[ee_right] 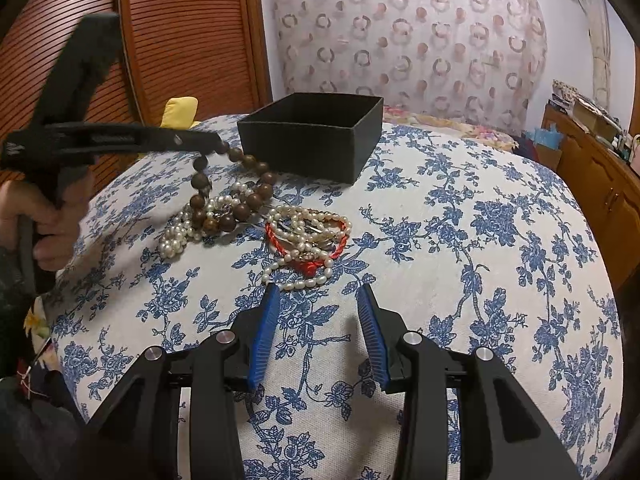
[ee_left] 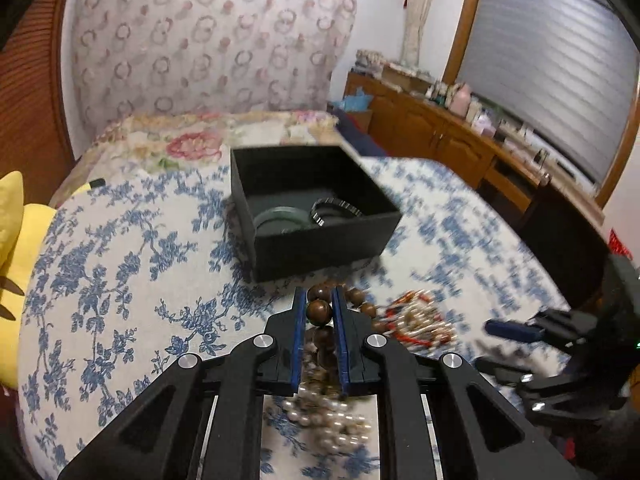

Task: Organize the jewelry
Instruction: 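Grasp the brown wooden bead bracelet with the left tool, then lift the brown bead bracelet with left tool while right tool grasps the beige bead strand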

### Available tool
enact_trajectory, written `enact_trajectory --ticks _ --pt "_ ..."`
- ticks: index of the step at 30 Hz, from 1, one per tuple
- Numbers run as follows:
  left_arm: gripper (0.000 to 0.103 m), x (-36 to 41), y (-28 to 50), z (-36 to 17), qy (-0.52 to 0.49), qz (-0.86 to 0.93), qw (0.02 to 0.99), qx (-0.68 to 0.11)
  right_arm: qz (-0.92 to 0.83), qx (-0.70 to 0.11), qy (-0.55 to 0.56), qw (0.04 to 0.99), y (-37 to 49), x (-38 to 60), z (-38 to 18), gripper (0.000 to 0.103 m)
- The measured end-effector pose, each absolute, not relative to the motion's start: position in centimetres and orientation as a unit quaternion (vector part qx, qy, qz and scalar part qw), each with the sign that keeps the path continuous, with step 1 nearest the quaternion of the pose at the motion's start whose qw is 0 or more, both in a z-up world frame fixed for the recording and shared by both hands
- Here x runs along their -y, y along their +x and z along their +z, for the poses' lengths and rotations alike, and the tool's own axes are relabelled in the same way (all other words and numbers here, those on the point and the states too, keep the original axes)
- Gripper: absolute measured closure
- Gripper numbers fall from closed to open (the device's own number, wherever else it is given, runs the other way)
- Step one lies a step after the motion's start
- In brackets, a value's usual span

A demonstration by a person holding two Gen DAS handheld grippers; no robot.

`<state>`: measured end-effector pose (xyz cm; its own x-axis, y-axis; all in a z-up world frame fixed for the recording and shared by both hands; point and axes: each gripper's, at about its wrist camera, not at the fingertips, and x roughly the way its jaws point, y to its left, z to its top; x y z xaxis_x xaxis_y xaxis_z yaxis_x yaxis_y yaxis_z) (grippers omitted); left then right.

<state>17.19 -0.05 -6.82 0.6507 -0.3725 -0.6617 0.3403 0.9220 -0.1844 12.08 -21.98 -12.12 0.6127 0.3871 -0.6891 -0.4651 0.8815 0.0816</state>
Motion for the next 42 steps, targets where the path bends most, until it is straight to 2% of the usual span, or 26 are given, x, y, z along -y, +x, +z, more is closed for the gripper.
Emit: enact_trajectory --ticks 13,14,18,19,24,42 --pt "0.091 0.3 13.6 -2.0 -0.022 -0.200 0.932 -0.302 0.240 -0.377 -0.066 0.892 12.3 21.7 -12.2 0.060" --pt "0.091 0.2 13.3 -1.8 -0.023 -0.201 0.933 -0.299 0.242 -0.377 -0.070 0.891 12.4 21.6 -12.1 0.065" --pt "0.091 -0.4 12.4 -1.3 -0.026 -0.199 0.937 -0.286 0.244 -0.380 -0.076 0.889 13.0 21.2 -11.9 0.072" --pt "0.091 -0.6 12.2 -1.3 -0.029 -0.198 0.937 -0.285 0.243 -0.381 -0.077 0.889 13.3 21.2 -11.8 0.076" --pt "0.091 -1.3 11.8 -1.7 -0.039 -0.197 0.936 -0.288 0.240 -0.390 -0.074 0.886 14.7 20.9 -11.6 0.082" --pt "0.091 -2.2 11.3 -2.7 -0.049 -0.192 0.935 -0.295 0.290 -0.413 -0.122 0.855 14.8 17.0 -12.4 0.083"
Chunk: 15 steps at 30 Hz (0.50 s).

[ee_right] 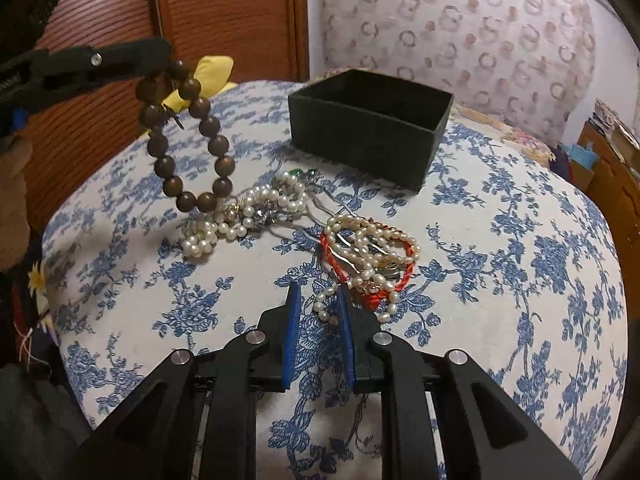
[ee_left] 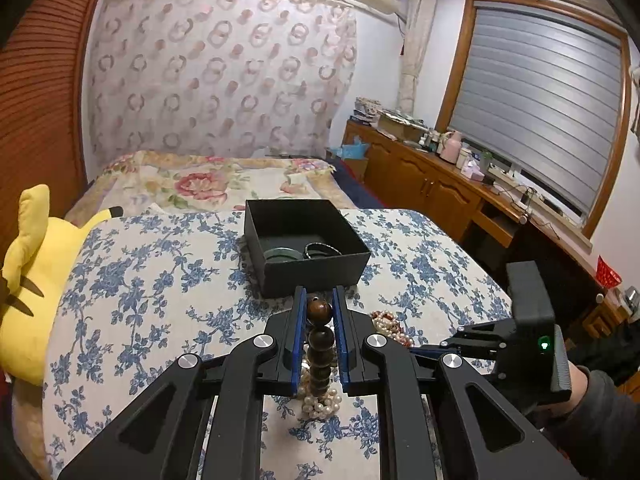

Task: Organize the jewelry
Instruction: 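Lift the brown bead bracelet with left tool while right tool grasps the beige bead strand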

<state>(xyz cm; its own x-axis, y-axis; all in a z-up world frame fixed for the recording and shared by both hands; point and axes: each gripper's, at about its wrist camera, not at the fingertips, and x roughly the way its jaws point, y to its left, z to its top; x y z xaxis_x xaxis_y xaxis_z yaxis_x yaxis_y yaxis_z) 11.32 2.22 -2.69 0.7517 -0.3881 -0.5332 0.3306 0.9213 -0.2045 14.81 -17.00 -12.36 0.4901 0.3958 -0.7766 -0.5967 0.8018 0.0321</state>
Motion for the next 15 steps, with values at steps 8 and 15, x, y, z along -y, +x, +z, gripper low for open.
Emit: enact_trajectory --ticks 8,15 --pt "0.091 -2.4 11.3 -2.7 -0.049 -0.192 0.935 -0.295 0.302 -0.417 -0.147 0.844 15.0 16.7 -12.4 0.097" --pt "0.091 -2.6 11.2 -2.7 -0.045 -0.194 0.935 -0.293 0.306 -0.395 -0.124 0.857 14.4 18.6 -11.0 0.098"
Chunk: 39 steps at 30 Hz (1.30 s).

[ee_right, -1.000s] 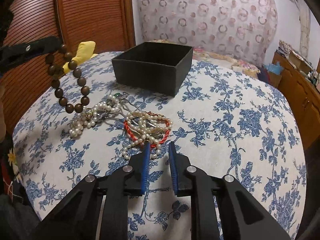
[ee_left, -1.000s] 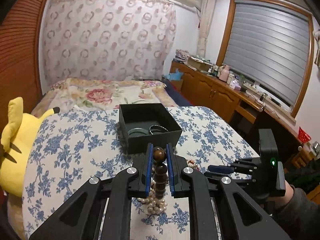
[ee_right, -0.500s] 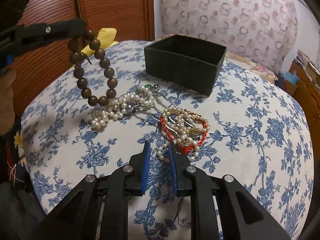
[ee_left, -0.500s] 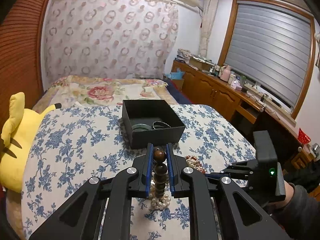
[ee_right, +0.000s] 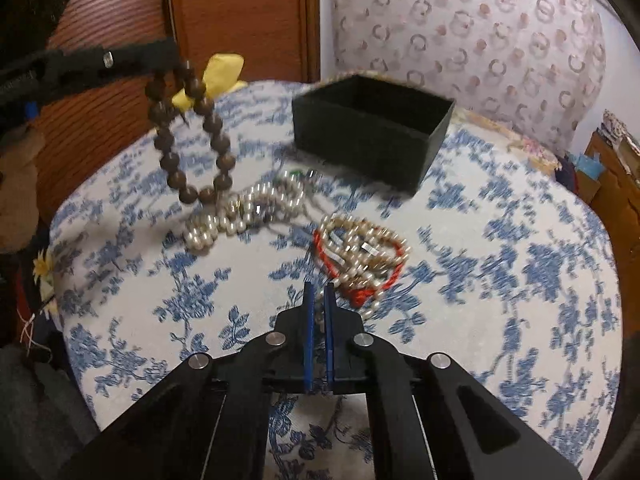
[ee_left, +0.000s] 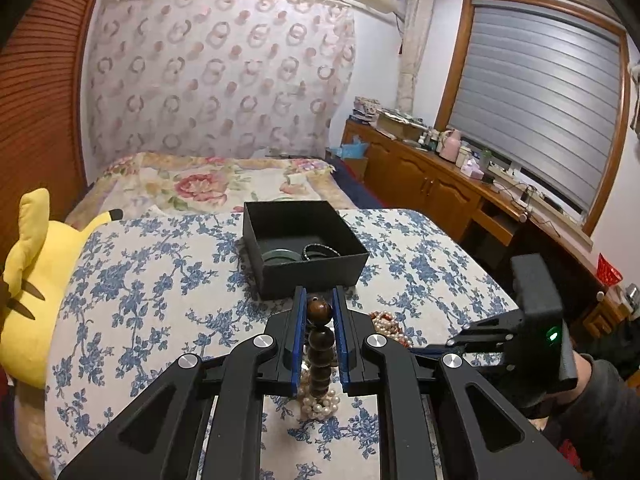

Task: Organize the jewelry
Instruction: 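Lift the brown bead bracelet with left tool while right tool grasps the beige bead strand, then lower the brown bracelet into the box with left tool while right tool lowers the beige strand in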

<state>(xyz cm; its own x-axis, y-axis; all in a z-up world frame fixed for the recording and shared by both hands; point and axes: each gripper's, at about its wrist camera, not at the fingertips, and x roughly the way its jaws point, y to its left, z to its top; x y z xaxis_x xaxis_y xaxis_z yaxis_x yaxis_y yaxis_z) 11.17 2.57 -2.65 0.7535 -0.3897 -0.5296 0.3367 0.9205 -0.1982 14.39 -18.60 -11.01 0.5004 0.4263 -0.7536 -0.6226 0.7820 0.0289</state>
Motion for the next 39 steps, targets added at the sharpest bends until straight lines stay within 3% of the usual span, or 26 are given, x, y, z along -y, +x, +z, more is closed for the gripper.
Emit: enact_trajectory --ticks 20,39 --pt "0.091 -1.0 12.0 0.6 -0.025 -0.190 0.944 -0.269 0.285 -0.278 -0.114 0.910 14.1 21.3 0.3 0.098" --pt "0.091 -0.1 15.4 3.1 -0.012 -0.178 0.950 -0.257 0.268 -0.215 -0.112 0.932 16.4 21.0 6.5 0.098"
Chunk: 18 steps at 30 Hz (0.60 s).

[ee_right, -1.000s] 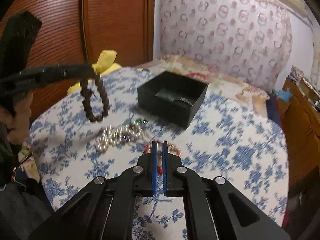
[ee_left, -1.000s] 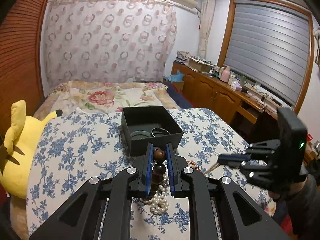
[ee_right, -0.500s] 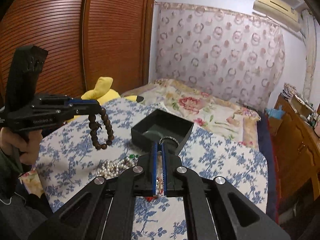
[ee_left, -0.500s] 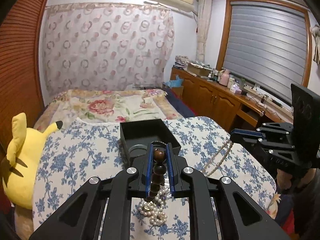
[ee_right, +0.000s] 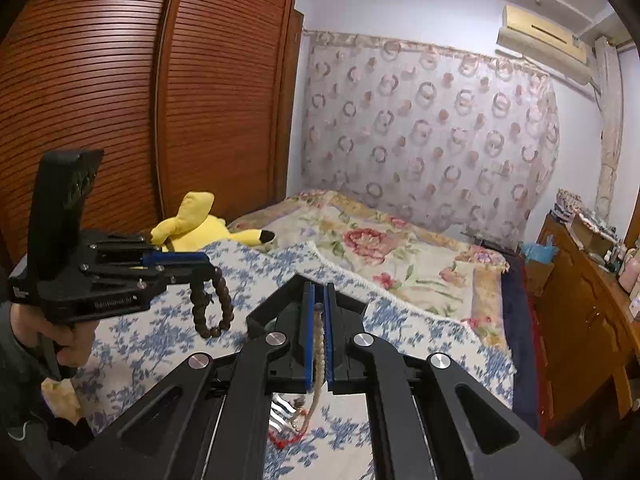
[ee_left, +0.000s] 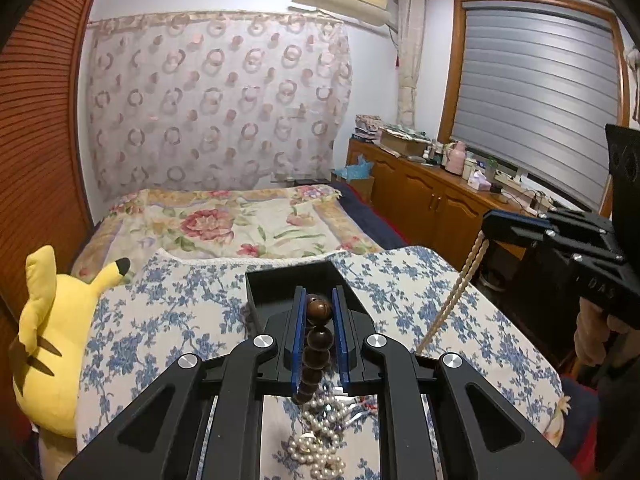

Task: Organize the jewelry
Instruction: 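Lower the brown bracelet into the box with left tool while right tool lowers the beige strand in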

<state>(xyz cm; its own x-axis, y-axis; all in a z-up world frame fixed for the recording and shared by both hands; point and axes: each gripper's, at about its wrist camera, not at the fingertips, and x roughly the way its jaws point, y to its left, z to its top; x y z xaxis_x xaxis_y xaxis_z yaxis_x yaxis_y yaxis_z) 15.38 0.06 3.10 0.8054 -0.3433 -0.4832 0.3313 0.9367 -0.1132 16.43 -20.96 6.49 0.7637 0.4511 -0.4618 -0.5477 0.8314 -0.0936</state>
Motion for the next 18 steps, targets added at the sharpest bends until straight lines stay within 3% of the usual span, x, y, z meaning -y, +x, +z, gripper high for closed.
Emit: enact_trajectory --ticks 18 --pt "0.091 1.7 23.4 2.7 -0.003 -0.175 0.945 -0.278 0.264 -0.182 -0.121 0.939 23.2 20.1 10.3 0.098"
